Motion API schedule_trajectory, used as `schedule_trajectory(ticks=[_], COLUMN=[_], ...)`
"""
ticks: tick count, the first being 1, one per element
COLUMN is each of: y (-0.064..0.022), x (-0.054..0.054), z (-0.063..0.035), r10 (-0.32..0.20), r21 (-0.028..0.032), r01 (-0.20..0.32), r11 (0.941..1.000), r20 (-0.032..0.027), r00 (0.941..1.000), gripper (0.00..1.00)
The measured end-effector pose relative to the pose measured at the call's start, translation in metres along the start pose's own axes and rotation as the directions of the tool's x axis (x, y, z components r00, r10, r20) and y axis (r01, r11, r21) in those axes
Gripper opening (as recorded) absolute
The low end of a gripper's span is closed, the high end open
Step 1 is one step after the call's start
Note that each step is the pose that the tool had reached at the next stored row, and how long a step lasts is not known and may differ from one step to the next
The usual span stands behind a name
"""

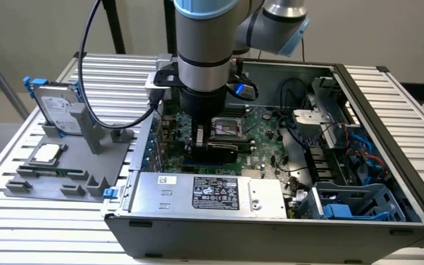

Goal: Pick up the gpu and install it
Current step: 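Insert the gpu into the slot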

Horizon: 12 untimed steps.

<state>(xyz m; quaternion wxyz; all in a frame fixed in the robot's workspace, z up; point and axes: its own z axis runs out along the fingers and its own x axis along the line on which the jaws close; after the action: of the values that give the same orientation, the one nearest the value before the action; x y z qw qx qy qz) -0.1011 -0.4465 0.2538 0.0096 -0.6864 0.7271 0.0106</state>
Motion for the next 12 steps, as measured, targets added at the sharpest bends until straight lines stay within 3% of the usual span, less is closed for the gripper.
schedule_trajectory(ticks=[12], y=[-0.0001], x=[-0.0002], z=[-0.0024], r10=[0.0], r21=[-0.0002], r01=[0.0], r11=[1.0], r20=[0.0009], r00=[1.0], gripper=[0.0])
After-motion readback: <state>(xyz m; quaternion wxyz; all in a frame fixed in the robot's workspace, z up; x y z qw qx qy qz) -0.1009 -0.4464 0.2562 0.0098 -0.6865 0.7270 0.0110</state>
